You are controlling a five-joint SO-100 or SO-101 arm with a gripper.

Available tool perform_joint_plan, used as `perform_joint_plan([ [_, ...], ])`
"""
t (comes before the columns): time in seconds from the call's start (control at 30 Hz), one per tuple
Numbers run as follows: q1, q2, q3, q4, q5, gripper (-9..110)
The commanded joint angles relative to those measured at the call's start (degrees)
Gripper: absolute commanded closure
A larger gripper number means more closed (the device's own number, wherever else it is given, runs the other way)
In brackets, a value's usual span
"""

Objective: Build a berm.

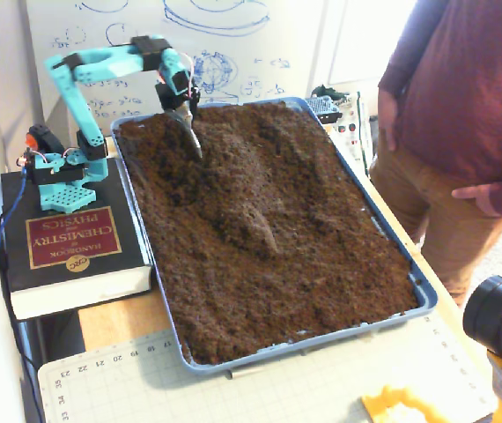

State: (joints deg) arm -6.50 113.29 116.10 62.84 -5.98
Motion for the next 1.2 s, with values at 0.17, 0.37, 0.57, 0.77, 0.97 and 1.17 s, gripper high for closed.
perform_joint_plan([
  [0.17, 21.0, 8.7, 16.3, -4.0, -37.1, 101],
  [0.37, 31.6, 4.6, 24.1, -8.1, -59.4, 101],
  [0.57, 43.5, -5.5, 24.6, -13.9, -62.4, 101],
  [0.77, 48.5, -15.1, 25.0, -20.6, -62.8, 101],
  [0.97, 49.0, -18.9, 24.3, -23.5, -61.7, 101],
  [1.17, 49.0, -18.5, 22.8, -24.4, -58.1, 101],
])
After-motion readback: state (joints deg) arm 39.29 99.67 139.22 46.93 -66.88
